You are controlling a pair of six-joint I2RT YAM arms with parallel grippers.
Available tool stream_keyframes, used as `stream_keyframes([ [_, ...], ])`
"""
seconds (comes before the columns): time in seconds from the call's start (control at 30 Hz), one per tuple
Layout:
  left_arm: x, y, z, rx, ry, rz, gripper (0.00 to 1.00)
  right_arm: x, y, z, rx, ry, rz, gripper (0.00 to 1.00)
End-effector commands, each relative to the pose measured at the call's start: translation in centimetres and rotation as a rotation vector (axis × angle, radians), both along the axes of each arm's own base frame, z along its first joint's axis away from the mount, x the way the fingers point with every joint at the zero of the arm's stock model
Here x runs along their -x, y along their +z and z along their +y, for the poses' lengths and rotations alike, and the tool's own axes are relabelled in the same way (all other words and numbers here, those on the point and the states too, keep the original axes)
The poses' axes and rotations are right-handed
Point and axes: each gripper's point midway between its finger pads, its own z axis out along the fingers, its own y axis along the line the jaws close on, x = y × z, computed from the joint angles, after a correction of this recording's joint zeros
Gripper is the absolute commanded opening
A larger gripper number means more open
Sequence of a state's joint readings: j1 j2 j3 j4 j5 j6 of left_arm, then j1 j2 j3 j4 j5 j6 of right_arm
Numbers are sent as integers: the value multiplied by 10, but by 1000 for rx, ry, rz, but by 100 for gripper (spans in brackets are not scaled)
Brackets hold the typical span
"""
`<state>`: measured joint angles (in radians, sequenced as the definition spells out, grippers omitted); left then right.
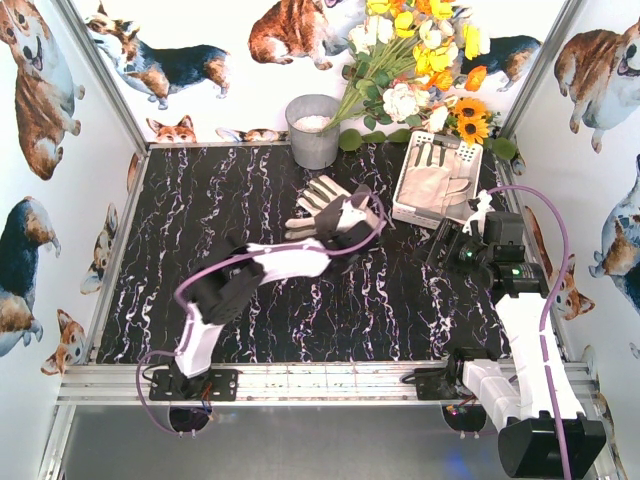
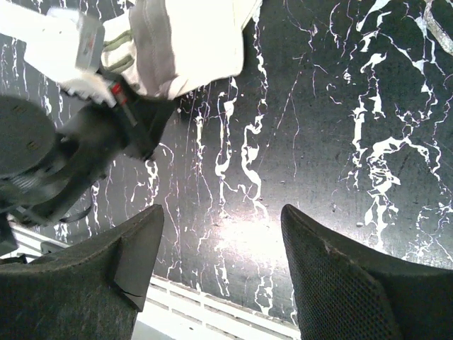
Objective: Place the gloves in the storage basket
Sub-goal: Adjust the glove at the center of the board.
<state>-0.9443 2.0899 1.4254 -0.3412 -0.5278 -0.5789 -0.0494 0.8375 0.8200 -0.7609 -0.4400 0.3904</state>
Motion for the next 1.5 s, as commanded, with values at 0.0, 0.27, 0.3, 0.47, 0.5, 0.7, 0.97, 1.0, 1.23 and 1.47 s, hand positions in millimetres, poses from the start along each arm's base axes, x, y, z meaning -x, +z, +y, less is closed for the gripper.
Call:
stream_keyframes([
  [0.0,22,32,0,51,-191,-33,0,-4,13,0,11,13,-50,69],
  [0.27,105,32,25,79,-437,99,0,-3,15,29,-163,97,-30,67],
  [0.3,114,36,26,92,-459,100,0,-2,13,33,-177,112,-20,67],
  [0.47,160,34,23,57,-576,140,0,1,-11,45,-157,158,74,65],
  [0.5,169,32,22,42,-597,148,0,0,-16,48,-157,163,87,65],
  [0.7,207,27,19,10,-671,169,0,-1,-46,68,-163,223,168,65],
  [0.97,208,16,47,-35,-547,151,26,-10,-85,92,-163,296,296,56],
  [1.0,206,17,49,-34,-529,142,30,-11,-88,95,-161,309,308,55],
  [1.23,202,16,59,-15,-433,125,35,-16,-109,121,-175,368,356,48],
  [1.47,202,18,75,-16,-371,114,34,-9,-132,131,-151,394,405,44],
])
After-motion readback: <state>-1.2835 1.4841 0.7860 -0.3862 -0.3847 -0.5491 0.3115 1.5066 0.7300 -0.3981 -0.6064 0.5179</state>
